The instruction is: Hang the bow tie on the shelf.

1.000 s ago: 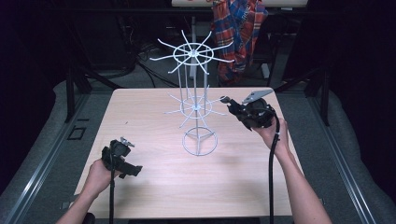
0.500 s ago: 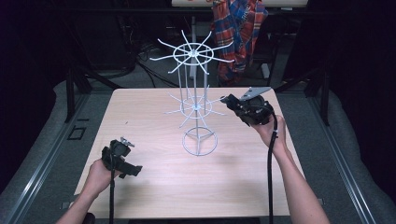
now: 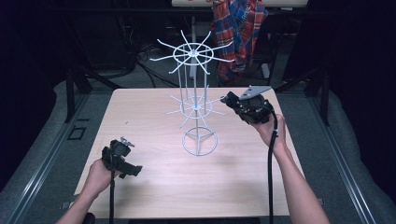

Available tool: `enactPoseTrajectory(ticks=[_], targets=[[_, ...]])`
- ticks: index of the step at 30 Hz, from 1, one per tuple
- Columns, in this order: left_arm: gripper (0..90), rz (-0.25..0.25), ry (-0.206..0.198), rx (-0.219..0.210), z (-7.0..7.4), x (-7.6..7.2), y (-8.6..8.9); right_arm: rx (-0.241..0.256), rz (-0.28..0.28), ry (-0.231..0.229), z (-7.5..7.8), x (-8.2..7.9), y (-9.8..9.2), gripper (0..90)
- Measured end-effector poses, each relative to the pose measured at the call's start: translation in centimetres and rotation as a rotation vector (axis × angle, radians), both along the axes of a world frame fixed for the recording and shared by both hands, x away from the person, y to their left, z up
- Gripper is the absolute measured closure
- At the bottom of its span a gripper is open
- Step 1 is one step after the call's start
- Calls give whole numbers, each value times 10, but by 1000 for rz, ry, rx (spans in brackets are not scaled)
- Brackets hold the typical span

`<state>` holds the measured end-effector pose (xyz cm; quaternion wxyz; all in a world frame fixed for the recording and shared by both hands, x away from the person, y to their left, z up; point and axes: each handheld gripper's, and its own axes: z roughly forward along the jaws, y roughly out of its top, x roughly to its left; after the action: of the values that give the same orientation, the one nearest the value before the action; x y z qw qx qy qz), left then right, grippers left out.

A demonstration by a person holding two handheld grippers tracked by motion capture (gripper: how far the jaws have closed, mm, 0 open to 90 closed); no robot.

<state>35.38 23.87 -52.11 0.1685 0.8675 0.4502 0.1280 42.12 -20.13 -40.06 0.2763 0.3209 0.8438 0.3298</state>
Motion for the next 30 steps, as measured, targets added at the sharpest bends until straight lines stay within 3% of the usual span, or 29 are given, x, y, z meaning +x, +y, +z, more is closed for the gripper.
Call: enactPoseTrajectory(ticks=[12,30], targets=[[4,-1,-1,-3,0,0,0,-24,26,-22,0,0,4,738],[5,-1,-2,-1,0,0,0,-23,88,27,-12,3,15,737]])
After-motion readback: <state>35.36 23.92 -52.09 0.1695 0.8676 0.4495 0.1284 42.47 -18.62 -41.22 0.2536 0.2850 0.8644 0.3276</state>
